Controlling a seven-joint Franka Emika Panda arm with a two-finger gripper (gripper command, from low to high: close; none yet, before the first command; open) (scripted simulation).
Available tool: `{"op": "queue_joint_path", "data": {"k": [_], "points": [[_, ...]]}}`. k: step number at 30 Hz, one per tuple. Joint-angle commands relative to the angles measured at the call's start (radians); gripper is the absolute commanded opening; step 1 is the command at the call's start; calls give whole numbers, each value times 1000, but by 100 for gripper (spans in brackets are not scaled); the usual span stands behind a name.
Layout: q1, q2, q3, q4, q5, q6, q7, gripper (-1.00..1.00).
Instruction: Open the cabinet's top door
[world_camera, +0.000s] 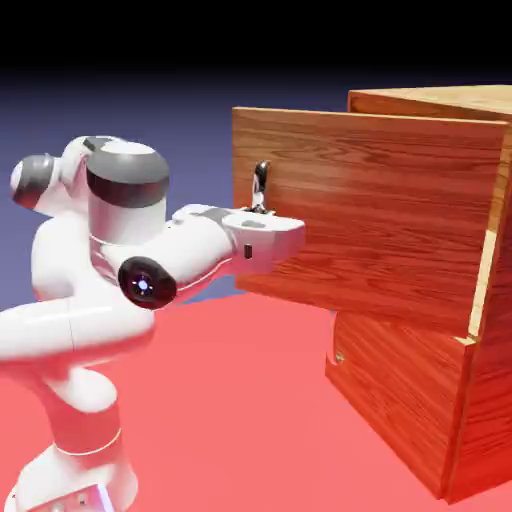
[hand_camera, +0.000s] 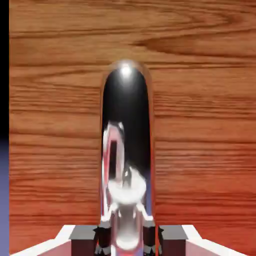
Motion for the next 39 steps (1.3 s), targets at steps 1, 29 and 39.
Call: {"op": "queue_joint_path", "data": {"k": [1, 29, 39], "points": [[-19, 36, -5, 18, -36, -23, -33, -100], [-137, 1051, 53, 779, -868, -192, -603, -100], [-84, 1382, 102, 1130, -1028, -259, -576, -100]]}}
